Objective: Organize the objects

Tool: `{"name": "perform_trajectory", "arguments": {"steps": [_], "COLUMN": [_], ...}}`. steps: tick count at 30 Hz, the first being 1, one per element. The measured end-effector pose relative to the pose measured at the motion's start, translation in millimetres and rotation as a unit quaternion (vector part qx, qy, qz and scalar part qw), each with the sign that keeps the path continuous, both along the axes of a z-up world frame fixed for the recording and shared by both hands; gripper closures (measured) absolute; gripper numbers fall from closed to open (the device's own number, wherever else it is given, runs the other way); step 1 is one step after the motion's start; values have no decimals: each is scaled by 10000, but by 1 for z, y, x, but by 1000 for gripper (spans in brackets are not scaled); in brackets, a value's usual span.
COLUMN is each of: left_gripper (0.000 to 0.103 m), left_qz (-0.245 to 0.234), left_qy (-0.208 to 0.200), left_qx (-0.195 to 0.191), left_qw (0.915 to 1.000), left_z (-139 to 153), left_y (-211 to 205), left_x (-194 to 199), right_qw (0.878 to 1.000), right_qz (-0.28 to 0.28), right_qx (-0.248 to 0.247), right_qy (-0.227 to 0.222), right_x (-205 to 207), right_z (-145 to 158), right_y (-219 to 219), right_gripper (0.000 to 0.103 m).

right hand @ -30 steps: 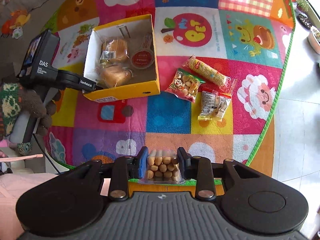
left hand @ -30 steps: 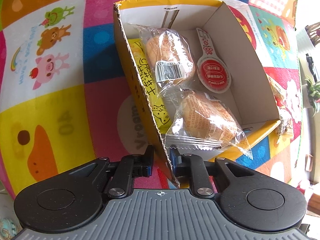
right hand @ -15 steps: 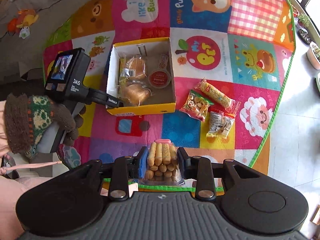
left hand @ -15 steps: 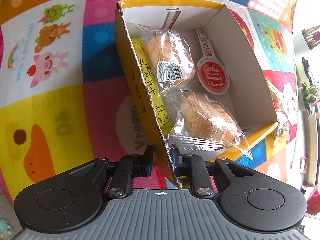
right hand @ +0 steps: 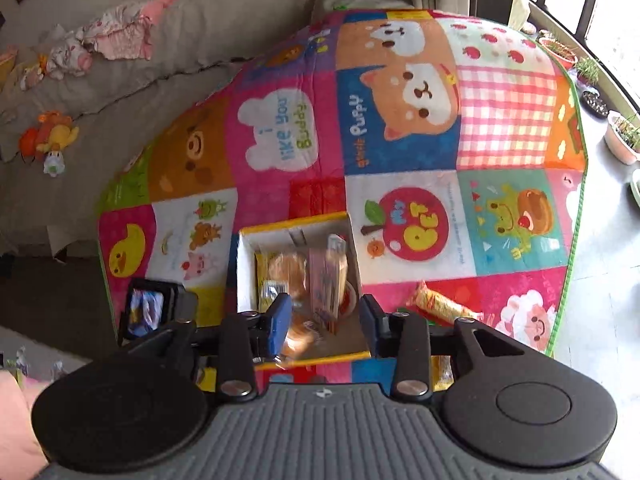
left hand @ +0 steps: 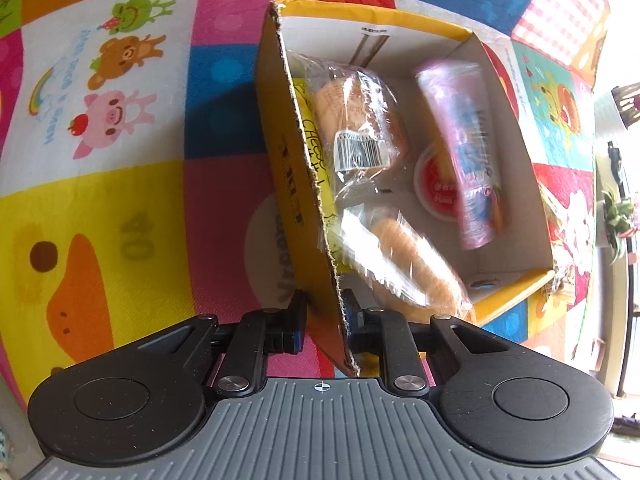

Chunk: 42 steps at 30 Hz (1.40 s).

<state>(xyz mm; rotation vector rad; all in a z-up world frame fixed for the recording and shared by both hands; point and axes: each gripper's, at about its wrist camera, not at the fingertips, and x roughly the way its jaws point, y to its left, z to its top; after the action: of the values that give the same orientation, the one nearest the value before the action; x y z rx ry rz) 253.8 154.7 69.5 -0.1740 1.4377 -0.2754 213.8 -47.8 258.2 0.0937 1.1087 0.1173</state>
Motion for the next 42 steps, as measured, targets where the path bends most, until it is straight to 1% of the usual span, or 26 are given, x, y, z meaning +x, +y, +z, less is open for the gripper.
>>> {"name": "perform_trajectory", "arguments": {"steps": [4, 8, 10, 14, 16, 18, 20, 22, 25, 27, 30, 33, 35, 36, 37, 41, 42], "left_gripper": [82, 83, 84, 84, 86, 86, 86, 86, 86, 87, 89, 89, 90, 90, 90, 90, 90], "left_qz": [46, 93, 125, 214, 238, 239, 265, 265, 217, 252, 351, 408, 445, 468, 498, 644, 668], "left_qy": [-26, -19, -4, 27, -10, -145, -180, -80, -9, 0, 46, 78, 57, 43, 26, -24, -31], "left_qx": [53, 207, 298, 425, 433, 496, 491, 561, 704, 777, 853, 869, 844, 835, 823, 737, 716], "left_qw": [10000, 9997, 9995, 9989, 9988, 9984, 9983, 9980, 9973, 9967, 9957, 9954, 9954, 9954, 9954, 9952, 9952], "left_z": [0, -1, -1, -3, -1, 6, 11, 12, 15, 17, 17, 16, 18, 21, 23, 28, 29], "left_y": [-1, -6, -9, -18, -20, -21, -20, -20, -26, -33, -39, -35, -34, -35, -34, -29, -27], "left_x": [-1, 0, 1, 11, 16, 15, 9, 3, -5, -10, -9, -8, -9, -11, -12, -16, -17], "right_qw": [9977, 9947, 9937, 9918, 9921, 9907, 9894, 9888, 9873, 9825, 9694, 9575, 9517, 9503, 9496, 9488, 9504], "right_qz": [-135, -264, -309, -260, 1, 303, 565, 543, 28, -385, -905, -1264, -1463, -1539, -1599, -1581, -1542], "right_qx": [-166, -295, -394, -596, -766, -934, -741, -432, 341, 707, 1183, 1486, 1595, 1586, 1547, 1266, 1172], "right_qy": [637, 950, 1004, 1099, 998, 946, 1118, 1320, 1550, 1680, 1953, 2124, 2175, 2194, 2207, 2424, 2436], "right_x": [-28, -51, -57, -57, -52, -44, -29, -12, 18, 35, 58, 73, 82, 87, 92, 111, 113], "right_z": [-41, -67, -74, -91, -99, -109, -127, -144, -169, -186, -211, -226, -233, -236, -238, -253, -254], "right_y": [-19, -42, -54, -80, -88, -92, -98, -106, -121, -127, -130, -129, -128, -126, -124, -111, -106], "right_gripper": [60, 58, 50, 49, 49, 48, 48, 48, 48, 48, 48, 48, 48, 44, 35, 34, 32]}}
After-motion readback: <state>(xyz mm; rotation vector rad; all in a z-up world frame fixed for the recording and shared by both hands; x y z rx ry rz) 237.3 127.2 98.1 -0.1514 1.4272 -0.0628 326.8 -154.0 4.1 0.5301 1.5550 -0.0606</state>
